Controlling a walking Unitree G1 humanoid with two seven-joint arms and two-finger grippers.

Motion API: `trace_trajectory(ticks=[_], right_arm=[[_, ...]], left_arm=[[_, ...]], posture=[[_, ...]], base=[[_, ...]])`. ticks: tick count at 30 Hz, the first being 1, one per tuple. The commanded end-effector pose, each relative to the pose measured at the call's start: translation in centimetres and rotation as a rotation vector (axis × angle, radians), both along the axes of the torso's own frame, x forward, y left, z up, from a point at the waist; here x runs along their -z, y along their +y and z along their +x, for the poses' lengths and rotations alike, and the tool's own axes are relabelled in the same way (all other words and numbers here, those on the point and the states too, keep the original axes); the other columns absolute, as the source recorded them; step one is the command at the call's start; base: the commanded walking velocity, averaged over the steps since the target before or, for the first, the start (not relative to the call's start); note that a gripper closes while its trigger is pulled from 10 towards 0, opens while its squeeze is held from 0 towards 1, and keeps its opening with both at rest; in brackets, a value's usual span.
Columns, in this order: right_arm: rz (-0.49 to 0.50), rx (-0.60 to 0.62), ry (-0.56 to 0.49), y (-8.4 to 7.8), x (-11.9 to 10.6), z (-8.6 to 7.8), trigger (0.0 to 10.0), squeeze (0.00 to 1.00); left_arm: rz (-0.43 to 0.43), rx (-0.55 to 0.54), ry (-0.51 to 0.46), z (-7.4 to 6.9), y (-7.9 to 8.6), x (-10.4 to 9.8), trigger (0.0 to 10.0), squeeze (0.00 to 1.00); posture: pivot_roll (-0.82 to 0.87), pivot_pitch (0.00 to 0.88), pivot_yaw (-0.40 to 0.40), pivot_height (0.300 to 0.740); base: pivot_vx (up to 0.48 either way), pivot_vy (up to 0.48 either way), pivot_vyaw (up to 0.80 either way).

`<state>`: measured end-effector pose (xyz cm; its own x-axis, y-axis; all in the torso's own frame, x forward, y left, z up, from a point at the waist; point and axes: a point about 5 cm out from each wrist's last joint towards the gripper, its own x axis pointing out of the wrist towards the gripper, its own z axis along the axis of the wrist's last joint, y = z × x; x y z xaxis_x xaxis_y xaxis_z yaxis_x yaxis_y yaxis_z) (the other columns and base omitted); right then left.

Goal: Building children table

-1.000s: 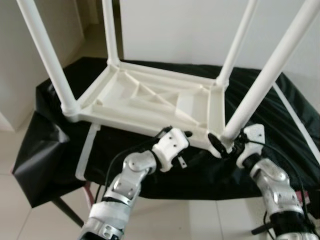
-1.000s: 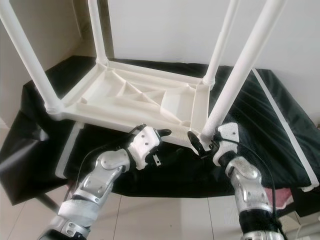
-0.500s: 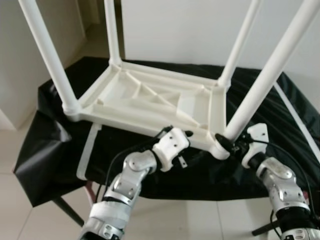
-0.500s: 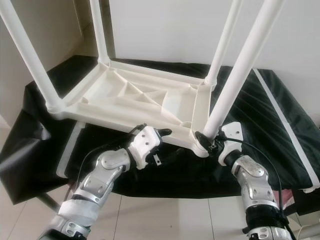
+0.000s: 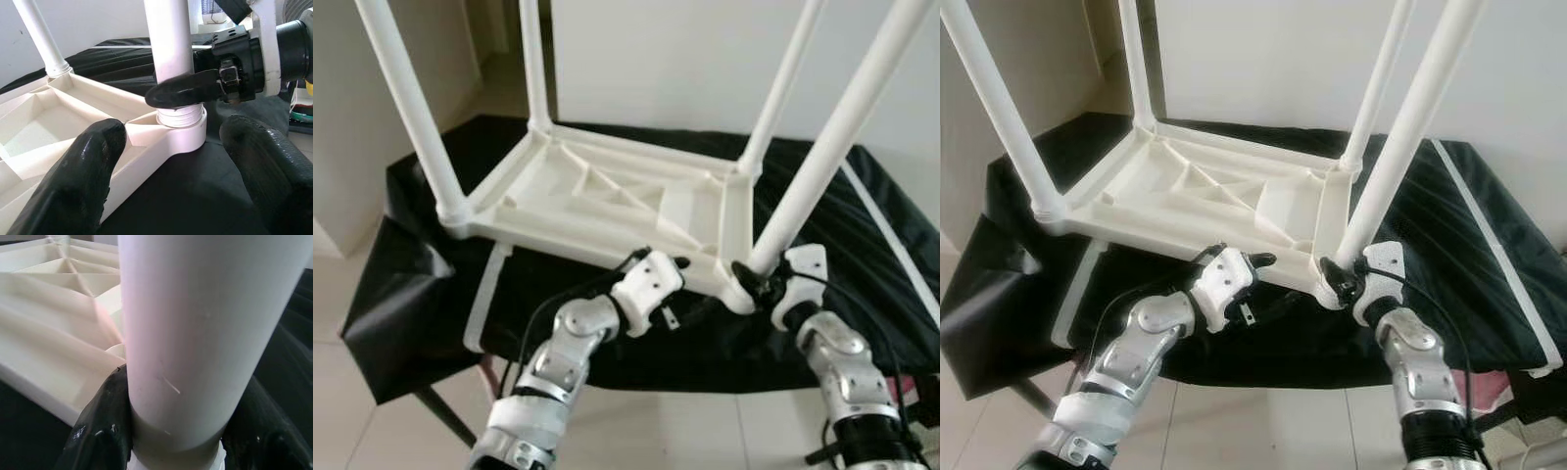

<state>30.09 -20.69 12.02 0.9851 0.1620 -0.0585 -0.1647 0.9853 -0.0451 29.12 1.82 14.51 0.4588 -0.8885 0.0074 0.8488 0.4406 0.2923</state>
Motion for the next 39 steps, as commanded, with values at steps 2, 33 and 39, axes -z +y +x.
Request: trace_trajectory(ticks=[2,33,39], right_arm=[[0.011,0.199,0.095,-0.4,1.7,-0.7,10.0,0.0],[0.177,0.566,0.049,4.6,0.5,-0.1,10.0,1.0],[0.179,0.536,-0.008,4.4,-0.3,-0.3,10.0,1.0]], left_arm=[[-0.024,-0.086,-0.014,0.1,0.1,-0.2,10.0,0.0],[-0.035,-0.101,-0.012,0.1,0.0,-0.4,10.0,0.0],[-0.037,-0.101,-0.011,0.0,0.0,-0.4,10.0,0.0]], posture=[[-0.05,0.0,-0.05,0.74],[-0.03,0.0,-0.067,0.74],[-0.03,0.001,-0.067,0.74]], base=[[0.0,0.0,0.0],[0.0,0.0,0.0],[0.0,0.0,0.0]])
